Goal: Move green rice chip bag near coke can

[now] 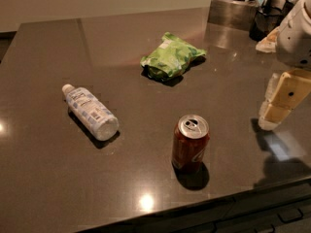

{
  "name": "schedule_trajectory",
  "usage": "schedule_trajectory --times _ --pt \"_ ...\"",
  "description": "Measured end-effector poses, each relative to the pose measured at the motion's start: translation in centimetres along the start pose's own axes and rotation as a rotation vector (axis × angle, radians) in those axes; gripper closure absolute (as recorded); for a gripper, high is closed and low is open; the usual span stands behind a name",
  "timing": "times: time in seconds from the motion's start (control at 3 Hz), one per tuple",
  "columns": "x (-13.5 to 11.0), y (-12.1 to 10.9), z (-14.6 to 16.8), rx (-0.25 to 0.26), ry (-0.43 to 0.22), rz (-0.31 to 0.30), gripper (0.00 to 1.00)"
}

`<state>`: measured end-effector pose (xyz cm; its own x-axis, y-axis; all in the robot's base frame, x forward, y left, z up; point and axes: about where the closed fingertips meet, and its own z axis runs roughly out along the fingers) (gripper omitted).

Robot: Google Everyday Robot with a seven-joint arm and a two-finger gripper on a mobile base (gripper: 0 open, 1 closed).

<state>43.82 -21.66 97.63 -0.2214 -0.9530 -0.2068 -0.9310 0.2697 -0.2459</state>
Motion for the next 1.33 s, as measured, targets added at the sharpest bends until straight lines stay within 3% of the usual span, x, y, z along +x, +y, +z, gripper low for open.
schedule_trajectory --times 0.33,0.67,1.0,1.33 --pt "0.0 0.0 0.0 0.002 -0.001 0.000 0.00" --pt "-0.6 -1.1 0.6 0.022 -0.023 0.051 0.00" --pt "-2.0 -3.2 1.9 0.041 -0.054 0.125 0.00" --pt "-4.6 -5.3 4.0 0.041 -0.071 0.126 0.00"
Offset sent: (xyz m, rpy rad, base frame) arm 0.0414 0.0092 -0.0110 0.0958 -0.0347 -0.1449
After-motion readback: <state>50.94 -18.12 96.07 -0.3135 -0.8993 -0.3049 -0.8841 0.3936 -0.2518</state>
